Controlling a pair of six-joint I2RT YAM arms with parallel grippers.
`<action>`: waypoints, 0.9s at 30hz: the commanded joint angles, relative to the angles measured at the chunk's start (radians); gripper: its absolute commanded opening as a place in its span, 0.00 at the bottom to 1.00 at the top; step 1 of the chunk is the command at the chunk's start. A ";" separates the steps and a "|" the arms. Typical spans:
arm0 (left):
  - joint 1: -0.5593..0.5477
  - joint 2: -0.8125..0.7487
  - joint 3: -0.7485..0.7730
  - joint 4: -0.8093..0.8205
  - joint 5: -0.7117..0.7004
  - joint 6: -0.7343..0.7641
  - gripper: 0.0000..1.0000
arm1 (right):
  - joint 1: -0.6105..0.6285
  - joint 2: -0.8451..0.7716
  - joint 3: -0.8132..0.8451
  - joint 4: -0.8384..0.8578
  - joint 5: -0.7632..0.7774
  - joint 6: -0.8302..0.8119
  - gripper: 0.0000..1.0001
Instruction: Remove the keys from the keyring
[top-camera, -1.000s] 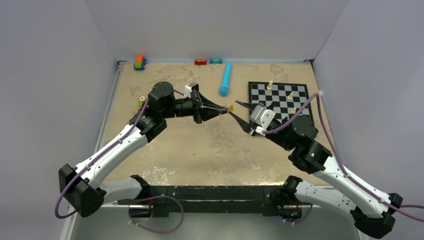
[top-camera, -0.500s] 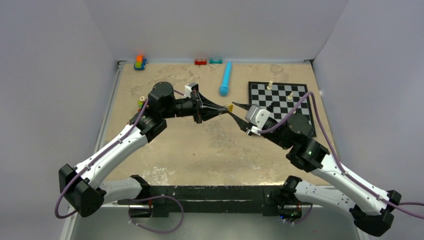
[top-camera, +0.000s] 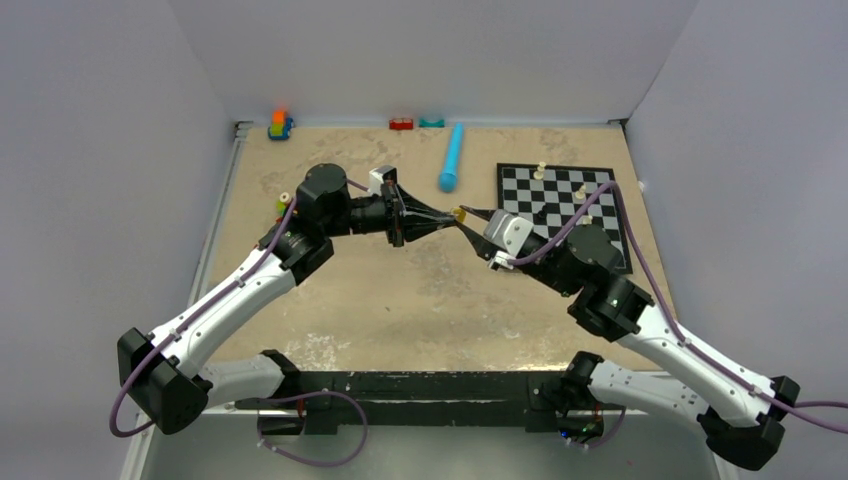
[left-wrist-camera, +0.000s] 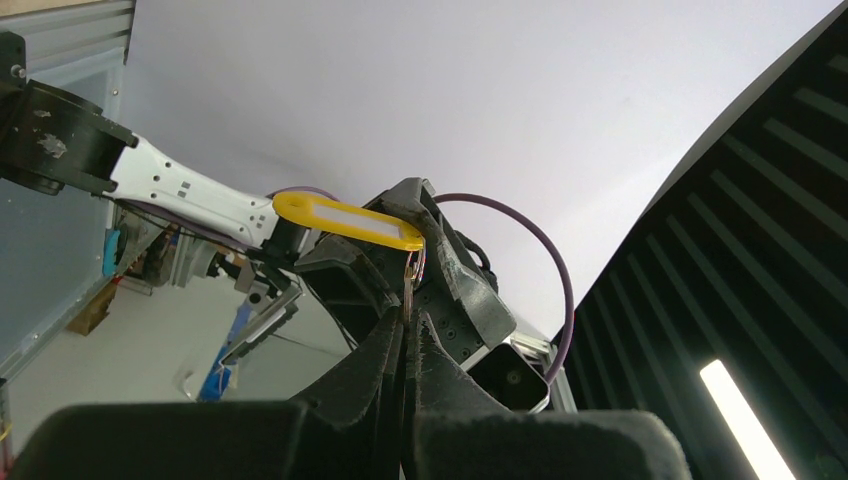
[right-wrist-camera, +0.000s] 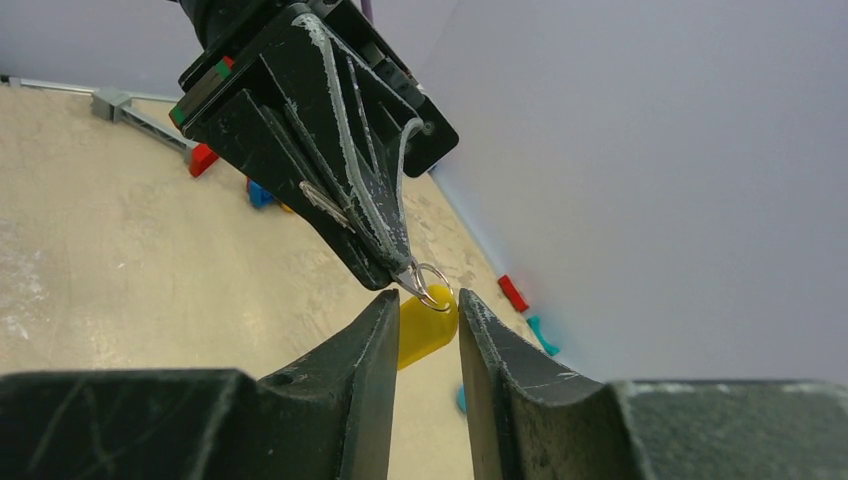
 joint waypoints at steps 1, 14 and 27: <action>0.004 -0.023 0.024 0.035 0.006 -0.004 0.00 | 0.008 0.002 0.052 0.024 -0.010 -0.019 0.30; 0.004 -0.027 0.027 0.047 0.016 -0.008 0.00 | 0.008 0.015 0.058 0.010 0.002 -0.048 0.18; 0.004 -0.034 0.024 0.050 0.022 -0.007 0.00 | 0.008 0.012 0.058 0.008 0.041 -0.075 0.26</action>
